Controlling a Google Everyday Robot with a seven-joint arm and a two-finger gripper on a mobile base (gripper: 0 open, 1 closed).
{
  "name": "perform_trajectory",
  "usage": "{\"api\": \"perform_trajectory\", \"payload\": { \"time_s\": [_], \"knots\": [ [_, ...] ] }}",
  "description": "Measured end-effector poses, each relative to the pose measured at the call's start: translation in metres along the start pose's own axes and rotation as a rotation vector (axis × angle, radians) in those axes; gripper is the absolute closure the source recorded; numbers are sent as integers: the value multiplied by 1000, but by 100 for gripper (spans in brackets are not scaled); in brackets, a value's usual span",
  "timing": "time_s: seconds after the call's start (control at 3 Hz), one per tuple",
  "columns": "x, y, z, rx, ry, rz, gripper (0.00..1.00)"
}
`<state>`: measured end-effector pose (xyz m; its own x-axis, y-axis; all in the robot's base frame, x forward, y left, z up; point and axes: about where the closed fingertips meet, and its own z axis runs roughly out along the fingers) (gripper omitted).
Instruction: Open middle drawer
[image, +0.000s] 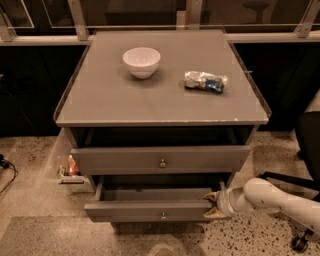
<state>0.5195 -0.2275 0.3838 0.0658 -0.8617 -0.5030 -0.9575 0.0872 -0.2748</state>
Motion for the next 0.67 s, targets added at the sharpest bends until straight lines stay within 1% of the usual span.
{"api": "perform_trajectory", "payload": {
  "time_s": [0.33,0.67],
  "knots": [
    [-5,-1,-6,21,-1,12,100],
    [-5,-1,-6,21,-1,12,81]
  ]
}}
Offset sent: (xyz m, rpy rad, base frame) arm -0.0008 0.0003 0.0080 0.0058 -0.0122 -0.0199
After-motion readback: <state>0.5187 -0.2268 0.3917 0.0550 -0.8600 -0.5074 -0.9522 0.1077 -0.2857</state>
